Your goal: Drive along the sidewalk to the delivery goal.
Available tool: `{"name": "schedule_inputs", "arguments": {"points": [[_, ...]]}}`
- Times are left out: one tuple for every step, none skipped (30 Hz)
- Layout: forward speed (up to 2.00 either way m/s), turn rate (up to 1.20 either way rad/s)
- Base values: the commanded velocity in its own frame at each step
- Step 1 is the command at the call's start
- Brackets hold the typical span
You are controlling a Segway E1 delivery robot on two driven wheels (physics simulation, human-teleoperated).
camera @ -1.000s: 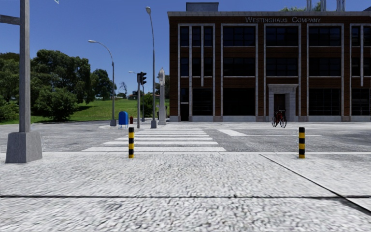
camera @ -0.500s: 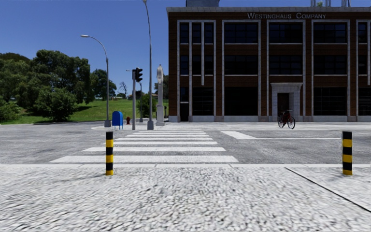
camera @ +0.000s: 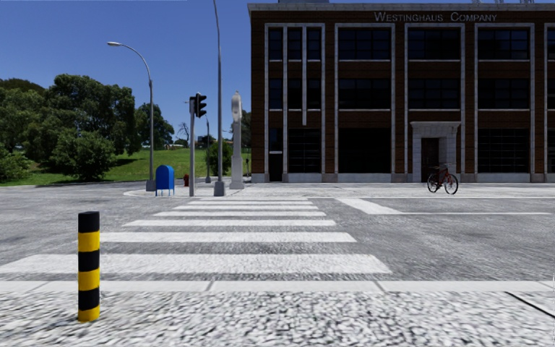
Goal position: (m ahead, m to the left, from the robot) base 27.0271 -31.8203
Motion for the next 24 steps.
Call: {"name": "schedule_inputs", "arguments": {"points": [[2.0, 0.0], [2.0, 0.0], [2.0, 0.0], [2.0, 0.0], [2.0, 0.0], [2.0, 0.0], [2.0, 0.0], [2.0, 0.0], [2.0, 0.0], [2.0, 0.0], [2.0, 0.0], [2.0, 0.0], [2.0, 0.0], [2.0, 0.0], [2.0, 0.0], [2.0, 0.0], [2.0, 0.0], [1.78, 0.0], [1.48, 0.0], [1.31, 0.0], [1.21, 0.0], [1.21, 0.0], [1.18, 0.0], [1.18, 0.0]]}}
